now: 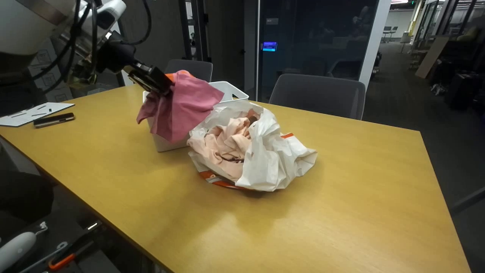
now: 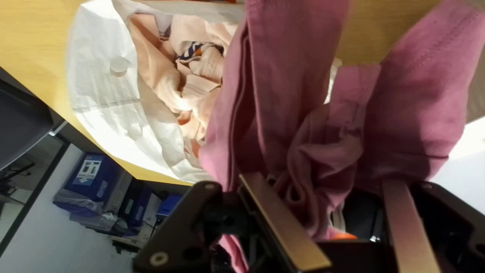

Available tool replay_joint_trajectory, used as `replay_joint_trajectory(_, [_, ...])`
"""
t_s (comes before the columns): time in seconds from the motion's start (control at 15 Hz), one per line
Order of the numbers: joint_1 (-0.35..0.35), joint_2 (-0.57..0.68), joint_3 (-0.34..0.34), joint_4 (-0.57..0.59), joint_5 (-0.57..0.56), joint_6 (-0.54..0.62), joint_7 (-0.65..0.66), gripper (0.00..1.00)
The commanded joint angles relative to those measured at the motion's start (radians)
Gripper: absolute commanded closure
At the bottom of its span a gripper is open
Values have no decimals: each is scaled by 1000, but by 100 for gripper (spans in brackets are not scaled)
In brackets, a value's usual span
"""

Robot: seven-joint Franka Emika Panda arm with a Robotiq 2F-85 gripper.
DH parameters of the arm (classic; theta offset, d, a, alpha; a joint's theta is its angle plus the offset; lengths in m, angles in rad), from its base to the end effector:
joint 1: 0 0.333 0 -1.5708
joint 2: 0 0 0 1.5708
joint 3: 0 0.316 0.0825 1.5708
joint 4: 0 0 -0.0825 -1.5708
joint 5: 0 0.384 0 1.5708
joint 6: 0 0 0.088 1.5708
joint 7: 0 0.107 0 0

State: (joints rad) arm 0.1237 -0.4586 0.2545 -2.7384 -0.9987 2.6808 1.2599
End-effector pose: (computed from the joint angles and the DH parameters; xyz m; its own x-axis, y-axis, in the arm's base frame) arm 0.3581 0.1659 0.3821 0.7581 0.0512 0.6502 -0.1267 -0.9664 0.2238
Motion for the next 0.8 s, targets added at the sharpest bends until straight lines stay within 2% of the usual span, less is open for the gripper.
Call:
replay_joint_trajectory(0.0, [-79,70,30,72,-103,-32,63,96])
replay_joint_trajectory(0.4, [-155,222,44,167,-310,-41,130,96])
replay_joint_trajectory(0.6, [-185,311,41,193,-517,-54,199,96])
replay_joint_trajectory(0.73, [-188,368,37,202,-616,-91,238,95])
